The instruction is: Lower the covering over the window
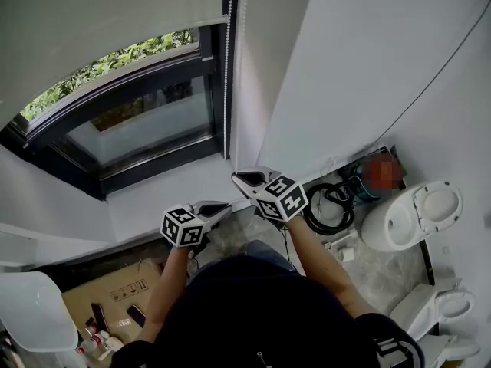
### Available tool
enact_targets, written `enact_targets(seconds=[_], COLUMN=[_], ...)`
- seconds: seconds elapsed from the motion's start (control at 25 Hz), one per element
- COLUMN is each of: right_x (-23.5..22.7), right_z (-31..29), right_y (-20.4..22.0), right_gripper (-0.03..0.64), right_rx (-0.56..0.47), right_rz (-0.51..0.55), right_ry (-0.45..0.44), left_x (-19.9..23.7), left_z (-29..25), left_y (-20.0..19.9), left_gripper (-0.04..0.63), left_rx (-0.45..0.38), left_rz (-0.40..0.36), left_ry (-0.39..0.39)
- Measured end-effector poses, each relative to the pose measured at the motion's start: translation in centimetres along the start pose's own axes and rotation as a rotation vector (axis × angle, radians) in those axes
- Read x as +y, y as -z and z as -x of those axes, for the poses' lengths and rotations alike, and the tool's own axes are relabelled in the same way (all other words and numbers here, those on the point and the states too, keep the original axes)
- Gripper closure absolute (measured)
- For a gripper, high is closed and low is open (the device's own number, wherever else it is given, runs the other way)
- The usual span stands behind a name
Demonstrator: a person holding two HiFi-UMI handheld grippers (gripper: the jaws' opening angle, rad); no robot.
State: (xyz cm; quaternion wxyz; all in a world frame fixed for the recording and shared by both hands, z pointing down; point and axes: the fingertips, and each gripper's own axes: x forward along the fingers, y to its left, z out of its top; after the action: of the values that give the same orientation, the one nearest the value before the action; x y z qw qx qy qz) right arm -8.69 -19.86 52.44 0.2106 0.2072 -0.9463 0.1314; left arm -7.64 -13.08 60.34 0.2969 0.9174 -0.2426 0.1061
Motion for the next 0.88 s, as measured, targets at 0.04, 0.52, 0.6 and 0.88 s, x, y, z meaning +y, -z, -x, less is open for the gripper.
enact_targets(seconds=[0.04,0.52,0.6,0.88], right_x=[0.0,0.9,1.0,1.4], right_z=[-0.3,-1.6,-1.7,-1.9], right_y=[0.6,7.6,7.8,7.8], right_gripper=[0.603,0.603,0.603,0.603], right_rx=[0.015,0.138,0.130,0.144], right_rz=[-0.002,-0.087,-0.111,-0.082], right_ry=[-0.003,-0.027,-0.032,-0.022], left_x=[0.0,-0.3,-0.4,-1.9], left_z=[0.2,2.1,2.3,3.7], left_y=[-0.1,-1.1,-1.8,-6.2], left_gripper=[0.580,0.578,0.563,0.350], left_rx=[-0.002,-0.043,-0.059,-0.100], left_rz=[-0.005,-0.025,-0.022,-0.130], left_ry=[-0.002,-0.021,-0.020,-0.022])
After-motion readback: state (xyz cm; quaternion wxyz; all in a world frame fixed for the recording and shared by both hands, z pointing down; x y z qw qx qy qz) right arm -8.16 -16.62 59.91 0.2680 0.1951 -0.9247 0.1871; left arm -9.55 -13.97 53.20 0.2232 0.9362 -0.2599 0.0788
